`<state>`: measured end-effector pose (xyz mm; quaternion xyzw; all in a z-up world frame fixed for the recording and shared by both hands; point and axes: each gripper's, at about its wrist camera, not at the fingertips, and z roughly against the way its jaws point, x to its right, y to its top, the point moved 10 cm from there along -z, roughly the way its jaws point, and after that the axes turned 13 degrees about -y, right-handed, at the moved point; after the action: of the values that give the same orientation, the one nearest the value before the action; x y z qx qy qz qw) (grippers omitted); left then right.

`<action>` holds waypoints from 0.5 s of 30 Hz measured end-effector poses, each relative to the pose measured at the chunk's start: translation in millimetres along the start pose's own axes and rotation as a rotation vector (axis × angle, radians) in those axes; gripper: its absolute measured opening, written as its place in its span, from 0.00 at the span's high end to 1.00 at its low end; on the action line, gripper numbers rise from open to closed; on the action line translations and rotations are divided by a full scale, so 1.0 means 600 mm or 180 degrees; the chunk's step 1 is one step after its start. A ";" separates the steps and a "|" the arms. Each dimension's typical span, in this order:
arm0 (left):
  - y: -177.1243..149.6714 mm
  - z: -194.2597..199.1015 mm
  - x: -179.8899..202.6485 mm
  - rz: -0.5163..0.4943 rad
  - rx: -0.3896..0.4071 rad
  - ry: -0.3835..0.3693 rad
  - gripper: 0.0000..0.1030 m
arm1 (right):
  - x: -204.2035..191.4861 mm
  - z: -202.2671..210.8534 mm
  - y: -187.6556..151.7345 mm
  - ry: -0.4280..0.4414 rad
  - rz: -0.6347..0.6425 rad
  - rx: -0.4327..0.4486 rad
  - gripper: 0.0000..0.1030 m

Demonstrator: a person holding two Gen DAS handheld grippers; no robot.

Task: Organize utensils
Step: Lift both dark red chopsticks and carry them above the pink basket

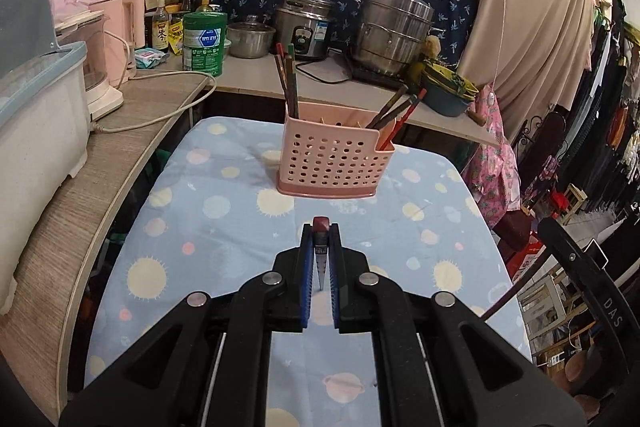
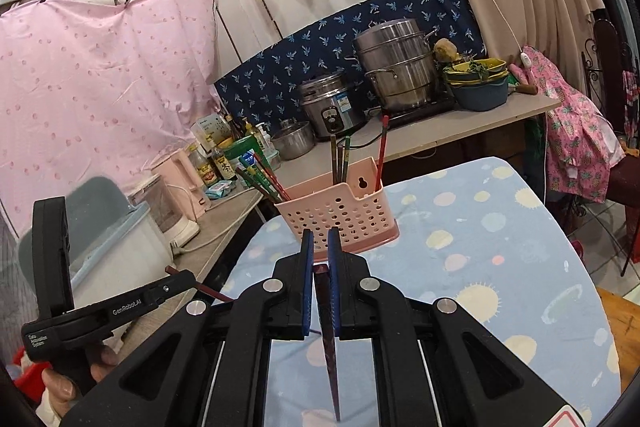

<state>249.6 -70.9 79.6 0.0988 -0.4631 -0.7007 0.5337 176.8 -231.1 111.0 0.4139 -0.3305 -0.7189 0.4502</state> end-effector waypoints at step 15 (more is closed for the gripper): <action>0.200 0.011 0.025 -0.0201 0.0466 0.0013 0.93 | -0.056 -0.066 0.147 0.0213 0.0059 0.0207 0.93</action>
<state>318.0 -80.1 178.8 0.1535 -0.5086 -0.6812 0.5037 253.7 -237.2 178.3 0.4490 -0.3422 -0.6893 0.4540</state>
